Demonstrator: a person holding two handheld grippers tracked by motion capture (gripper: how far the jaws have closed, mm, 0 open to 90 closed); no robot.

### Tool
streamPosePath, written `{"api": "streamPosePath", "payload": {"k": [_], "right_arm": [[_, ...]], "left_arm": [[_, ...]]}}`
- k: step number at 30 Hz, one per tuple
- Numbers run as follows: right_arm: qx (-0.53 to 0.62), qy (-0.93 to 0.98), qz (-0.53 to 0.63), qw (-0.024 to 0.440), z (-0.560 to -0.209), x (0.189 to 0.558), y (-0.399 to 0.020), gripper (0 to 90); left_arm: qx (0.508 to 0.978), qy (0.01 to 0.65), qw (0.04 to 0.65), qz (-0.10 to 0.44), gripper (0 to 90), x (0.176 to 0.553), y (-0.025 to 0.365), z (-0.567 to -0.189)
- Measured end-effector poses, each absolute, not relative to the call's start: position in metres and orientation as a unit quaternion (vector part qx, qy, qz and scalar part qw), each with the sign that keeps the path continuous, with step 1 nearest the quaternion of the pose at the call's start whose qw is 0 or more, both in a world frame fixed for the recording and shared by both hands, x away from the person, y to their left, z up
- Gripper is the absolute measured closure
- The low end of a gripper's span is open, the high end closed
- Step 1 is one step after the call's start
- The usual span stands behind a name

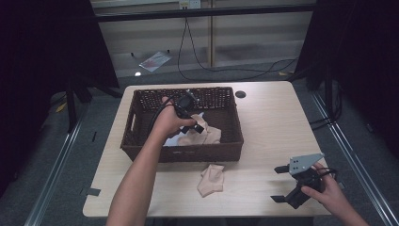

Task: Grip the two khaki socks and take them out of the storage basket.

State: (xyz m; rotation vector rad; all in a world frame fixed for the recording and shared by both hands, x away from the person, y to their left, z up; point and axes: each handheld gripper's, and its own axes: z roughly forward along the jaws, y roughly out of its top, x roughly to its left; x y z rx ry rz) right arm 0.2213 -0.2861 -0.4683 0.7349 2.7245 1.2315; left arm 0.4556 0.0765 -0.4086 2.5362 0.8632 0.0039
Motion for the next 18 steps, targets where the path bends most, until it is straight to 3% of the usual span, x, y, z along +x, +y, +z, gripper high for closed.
{"api": "streamPosePath", "payload": {"k": [13, 17, 18], "right_arm": [[0.237, 0.885, 0.399, 0.030, -0.469, 0.221, -0.285, 0.8], [0.239, 0.884, 0.400, 0.031, -0.468, 0.221, -0.286, 0.9], [0.239, 0.884, 0.400, 0.030, -0.468, 0.221, -0.286, 0.8]], "left_arm": [[0.921, 0.321, 0.221, 0.010, 13.1, 0.462, 0.075, -0.434], [0.916, 0.330, 0.227, -0.002, 24.5, 0.463, 0.073, -0.441], [0.915, 0.334, 0.226, -0.004, 36.3, 0.463, 0.073, -0.441]]}}
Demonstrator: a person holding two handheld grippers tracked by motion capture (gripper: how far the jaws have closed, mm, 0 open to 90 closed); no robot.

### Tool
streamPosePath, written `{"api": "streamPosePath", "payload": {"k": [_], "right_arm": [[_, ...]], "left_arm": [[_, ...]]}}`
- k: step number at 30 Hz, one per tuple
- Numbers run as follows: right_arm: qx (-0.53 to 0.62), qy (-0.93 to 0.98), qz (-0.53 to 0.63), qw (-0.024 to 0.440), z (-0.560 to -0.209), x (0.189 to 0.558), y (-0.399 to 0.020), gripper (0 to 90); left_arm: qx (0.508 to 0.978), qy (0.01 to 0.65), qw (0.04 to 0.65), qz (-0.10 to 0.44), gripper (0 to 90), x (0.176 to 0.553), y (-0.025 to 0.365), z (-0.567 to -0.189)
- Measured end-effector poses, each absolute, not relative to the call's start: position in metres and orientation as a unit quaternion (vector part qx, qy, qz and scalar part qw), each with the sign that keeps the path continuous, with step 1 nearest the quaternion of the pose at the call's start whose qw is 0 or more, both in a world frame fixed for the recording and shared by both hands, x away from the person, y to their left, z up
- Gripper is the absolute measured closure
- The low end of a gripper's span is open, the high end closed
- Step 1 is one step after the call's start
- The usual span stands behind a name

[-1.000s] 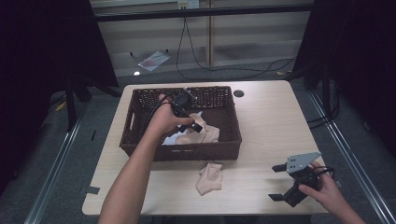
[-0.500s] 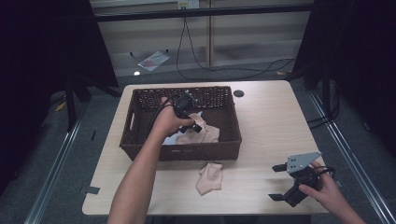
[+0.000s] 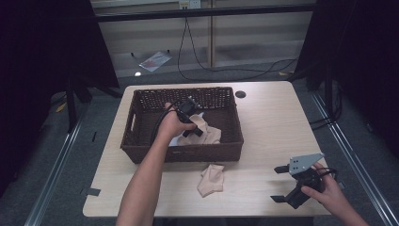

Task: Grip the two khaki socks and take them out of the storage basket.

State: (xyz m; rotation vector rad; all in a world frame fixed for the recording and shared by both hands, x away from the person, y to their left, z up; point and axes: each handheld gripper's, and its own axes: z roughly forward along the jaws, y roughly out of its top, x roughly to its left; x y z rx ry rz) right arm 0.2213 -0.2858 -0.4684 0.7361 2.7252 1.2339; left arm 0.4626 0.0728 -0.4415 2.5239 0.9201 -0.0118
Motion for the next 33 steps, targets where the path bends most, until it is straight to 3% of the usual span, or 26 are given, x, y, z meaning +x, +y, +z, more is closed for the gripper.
{"api": "streamPosePath", "payload": {"k": [1, 2, 3, 4, 5, 18, 33], "right_arm": [[0.238, 0.884, 0.400, 0.031, -0.468, 0.221, -0.286, 0.8], [0.238, 0.884, 0.400, 0.031, -0.468, 0.221, -0.286, 0.8], [0.238, 0.885, 0.400, 0.031, -0.469, 0.221, -0.286, 0.8], [0.238, 0.884, 0.400, 0.031, -0.468, 0.221, -0.286, 0.9], [0.238, 0.884, 0.401, 0.031, -0.468, 0.221, -0.286, 0.9], [0.238, 0.884, 0.401, 0.031, -0.468, 0.221, -0.286, 0.9], [0.237, 0.885, 0.400, 0.032, -0.469, 0.222, -0.285, 0.8]], "left_arm": [[0.916, 0.331, 0.227, -0.007, 43.7, 0.462, 0.073, -0.441], [0.916, 0.331, 0.227, -0.007, 56.9, 0.462, 0.073, -0.441], [0.915, 0.331, 0.229, -0.017, 56.9, 0.462, 0.073, -0.440], [0.917, 0.329, 0.224, -0.025, 72.6, 0.462, 0.074, -0.436], [0.916, 0.333, 0.223, -0.031, 79.3, 0.461, 0.074, -0.434], [0.908, 0.340, 0.233, -0.073, 82.1, 0.451, 0.083, -0.381], [0.910, 0.323, 0.246, -0.082, 82.1, 0.441, 0.088, -0.325]]}}
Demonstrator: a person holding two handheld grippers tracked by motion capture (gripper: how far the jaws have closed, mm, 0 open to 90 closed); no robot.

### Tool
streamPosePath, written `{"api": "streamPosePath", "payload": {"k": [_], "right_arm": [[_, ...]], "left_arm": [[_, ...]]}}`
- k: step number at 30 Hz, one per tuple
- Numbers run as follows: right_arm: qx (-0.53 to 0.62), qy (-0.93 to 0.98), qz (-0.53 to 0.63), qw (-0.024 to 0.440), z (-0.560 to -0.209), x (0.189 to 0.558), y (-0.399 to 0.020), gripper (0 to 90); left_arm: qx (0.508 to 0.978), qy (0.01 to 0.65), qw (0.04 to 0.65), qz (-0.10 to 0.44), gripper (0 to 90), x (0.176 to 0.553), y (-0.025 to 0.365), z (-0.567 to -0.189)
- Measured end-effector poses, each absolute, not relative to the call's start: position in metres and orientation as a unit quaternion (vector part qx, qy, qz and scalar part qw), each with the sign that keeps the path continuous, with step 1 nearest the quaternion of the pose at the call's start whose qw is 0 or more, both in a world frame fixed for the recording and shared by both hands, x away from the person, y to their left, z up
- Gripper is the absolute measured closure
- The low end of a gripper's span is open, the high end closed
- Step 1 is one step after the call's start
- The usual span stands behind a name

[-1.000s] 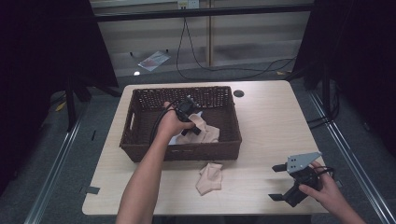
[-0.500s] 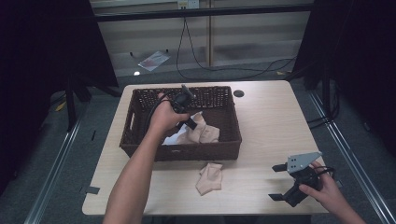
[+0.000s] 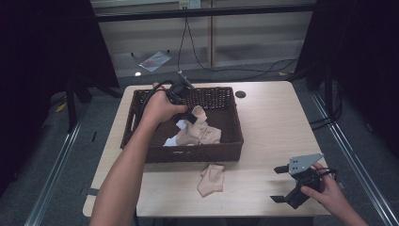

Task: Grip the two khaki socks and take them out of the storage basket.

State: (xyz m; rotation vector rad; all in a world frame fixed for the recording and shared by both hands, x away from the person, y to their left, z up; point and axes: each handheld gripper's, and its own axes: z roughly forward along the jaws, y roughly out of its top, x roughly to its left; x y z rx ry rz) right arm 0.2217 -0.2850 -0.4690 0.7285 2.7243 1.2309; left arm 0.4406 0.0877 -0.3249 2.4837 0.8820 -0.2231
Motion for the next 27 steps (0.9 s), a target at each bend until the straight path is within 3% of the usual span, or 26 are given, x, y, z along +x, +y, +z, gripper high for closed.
{"api": "streamPosePath", "payload": {"k": [15, 27], "right_arm": [[0.237, 0.885, 0.399, 0.031, -0.469, 0.222, -0.285, 0.8], [0.237, 0.885, 0.400, 0.034, -0.469, 0.222, -0.285, 0.9]], "left_arm": [[0.914, 0.306, 0.251, -0.087, 82.1, 0.432, 0.087, -0.277], [0.922, 0.279, 0.251, -0.100, 82.1, 0.416, 0.082, -0.260]]}}
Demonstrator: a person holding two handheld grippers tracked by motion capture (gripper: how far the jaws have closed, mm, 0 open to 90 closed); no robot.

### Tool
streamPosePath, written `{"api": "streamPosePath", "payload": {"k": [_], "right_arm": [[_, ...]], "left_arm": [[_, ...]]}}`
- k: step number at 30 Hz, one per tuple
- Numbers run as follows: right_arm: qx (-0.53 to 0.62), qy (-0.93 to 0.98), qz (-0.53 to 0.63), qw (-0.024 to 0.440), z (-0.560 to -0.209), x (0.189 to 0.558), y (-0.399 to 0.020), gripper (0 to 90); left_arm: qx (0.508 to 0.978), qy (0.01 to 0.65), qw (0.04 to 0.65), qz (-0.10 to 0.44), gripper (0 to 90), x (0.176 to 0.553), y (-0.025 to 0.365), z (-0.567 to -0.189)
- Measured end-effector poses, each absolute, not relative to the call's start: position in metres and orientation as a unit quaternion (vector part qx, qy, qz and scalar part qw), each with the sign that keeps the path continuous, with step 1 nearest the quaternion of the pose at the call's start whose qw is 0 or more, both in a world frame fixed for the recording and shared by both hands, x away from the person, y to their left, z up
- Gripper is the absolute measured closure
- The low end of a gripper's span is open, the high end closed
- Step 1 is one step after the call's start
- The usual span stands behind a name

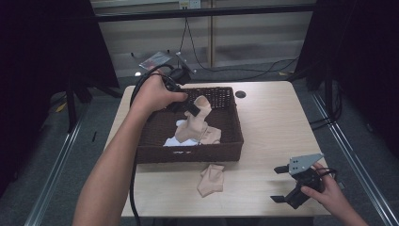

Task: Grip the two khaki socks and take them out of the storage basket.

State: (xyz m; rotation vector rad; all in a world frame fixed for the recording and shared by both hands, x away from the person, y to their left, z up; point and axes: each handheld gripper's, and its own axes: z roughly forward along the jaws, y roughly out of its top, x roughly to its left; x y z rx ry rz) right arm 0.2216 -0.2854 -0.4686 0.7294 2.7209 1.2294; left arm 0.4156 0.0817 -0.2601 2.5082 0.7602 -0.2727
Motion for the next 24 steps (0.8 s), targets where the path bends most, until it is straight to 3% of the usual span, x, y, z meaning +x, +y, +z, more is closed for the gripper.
{"api": "streamPosePath", "payload": {"k": [24], "right_arm": [[0.237, 0.885, 0.400, 0.032, -0.469, 0.222, -0.285, 0.9]], "left_arm": [[0.935, 0.228, 0.247, -0.110, 81.8, 0.385, 0.067, -0.263]]}}
